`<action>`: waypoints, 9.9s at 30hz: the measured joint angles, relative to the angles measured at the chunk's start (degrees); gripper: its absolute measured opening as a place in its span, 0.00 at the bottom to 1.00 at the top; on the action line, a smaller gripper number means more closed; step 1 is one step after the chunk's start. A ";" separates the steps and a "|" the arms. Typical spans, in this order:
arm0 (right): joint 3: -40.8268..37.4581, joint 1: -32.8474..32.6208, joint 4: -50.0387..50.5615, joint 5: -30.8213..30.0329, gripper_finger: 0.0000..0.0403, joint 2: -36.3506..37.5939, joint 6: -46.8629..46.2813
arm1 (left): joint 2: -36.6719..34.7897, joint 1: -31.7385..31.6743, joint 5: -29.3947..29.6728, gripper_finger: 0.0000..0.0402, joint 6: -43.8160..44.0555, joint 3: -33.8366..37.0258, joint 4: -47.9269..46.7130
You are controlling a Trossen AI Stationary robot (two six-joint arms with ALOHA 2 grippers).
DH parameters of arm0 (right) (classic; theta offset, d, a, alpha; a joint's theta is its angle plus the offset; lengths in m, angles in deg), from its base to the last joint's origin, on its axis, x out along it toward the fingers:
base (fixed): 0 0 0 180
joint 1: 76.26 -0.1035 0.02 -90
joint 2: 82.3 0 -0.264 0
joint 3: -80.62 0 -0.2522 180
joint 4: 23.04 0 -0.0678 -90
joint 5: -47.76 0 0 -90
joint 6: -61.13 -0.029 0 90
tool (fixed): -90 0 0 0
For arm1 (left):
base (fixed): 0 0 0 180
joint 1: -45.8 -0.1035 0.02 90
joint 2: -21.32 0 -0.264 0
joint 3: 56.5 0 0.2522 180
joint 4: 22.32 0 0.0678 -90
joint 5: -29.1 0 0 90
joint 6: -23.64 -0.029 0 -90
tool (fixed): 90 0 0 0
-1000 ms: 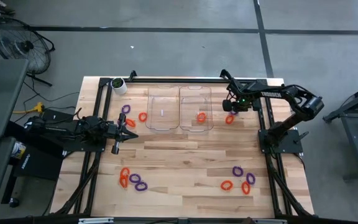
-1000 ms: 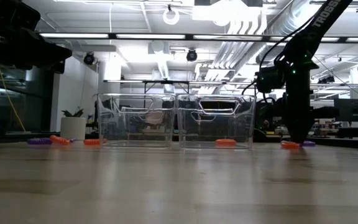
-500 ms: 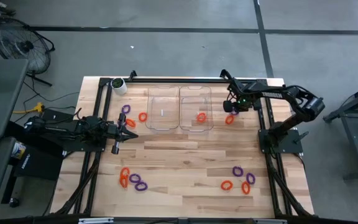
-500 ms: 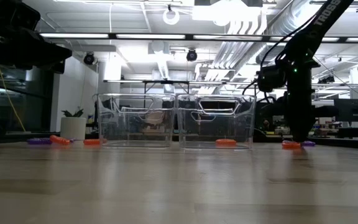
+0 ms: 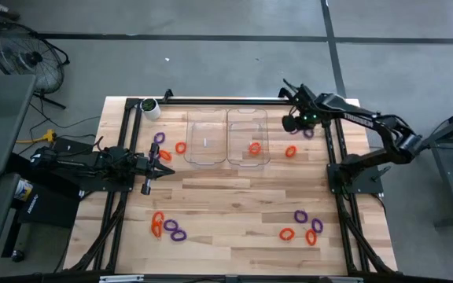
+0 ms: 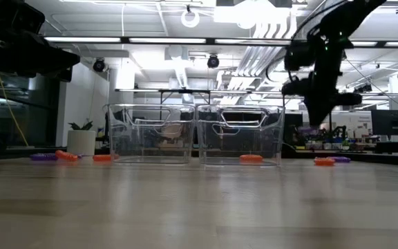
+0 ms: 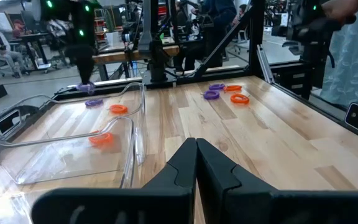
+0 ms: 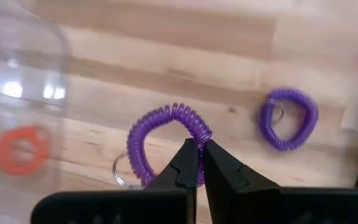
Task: Sort spring keychains
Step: Put the purple spring keychain into the left transparent bin, then put the orange spring keychain into the right transparent bin
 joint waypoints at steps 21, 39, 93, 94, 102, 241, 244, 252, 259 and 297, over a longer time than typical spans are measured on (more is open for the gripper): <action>17.74 -11.86 -21.63 4.81 0.02 -1.01 15.88 | 0.01 0.01 0.00 0.00 -0.02 0.00 0.00; 17.74 -22.97 -44.78 10.56 0.02 -17.58 18.55 | 0.02 0.01 0.00 0.00 -0.02 0.00 0.02; 46.46 -19.10 -10.09 0.31 0.48 -32.94 28.06 | 0.02 0.00 0.00 0.00 -0.02 0.00 0.00; 46.46 -18.45 -8.51 -1.51 0.48 -32.02 27.21 | 0.02 0.01 0.00 0.00 -0.02 0.00 0.02; 46.46 -12.78 7.85 -13.28 0.48 -28.75 21.13 | 0.00 0.00 0.00 0.00 -0.02 0.00 0.01; 19.75 -13.29 10.93 -11.00 0.00 -2.26 -1.51 | 0.02 0.00 0.00 0.00 -0.02 0.00 0.02; 22.62 -13.29 10.04 -11.86 0.00 -2.21 0.64 | 0.02 -0.01 0.00 0.00 -0.02 0.00 0.00; 24.10 -15.26 0.91 -8.67 0.00 -2.51 11.77 | 0.02 -0.01 0.00 0.00 -0.02 0.00 0.00; 24.10 -19.95 -7.28 1.11 0.01 -4.74 26.11 | 0.02 0.00 0.00 0.00 -0.02 0.00 0.02; 24.07 -23.36 -7.79 9.38 0.17 -29.47 26.00 | 0.00 0.01 0.00 0.00 -0.02 0.00 0.00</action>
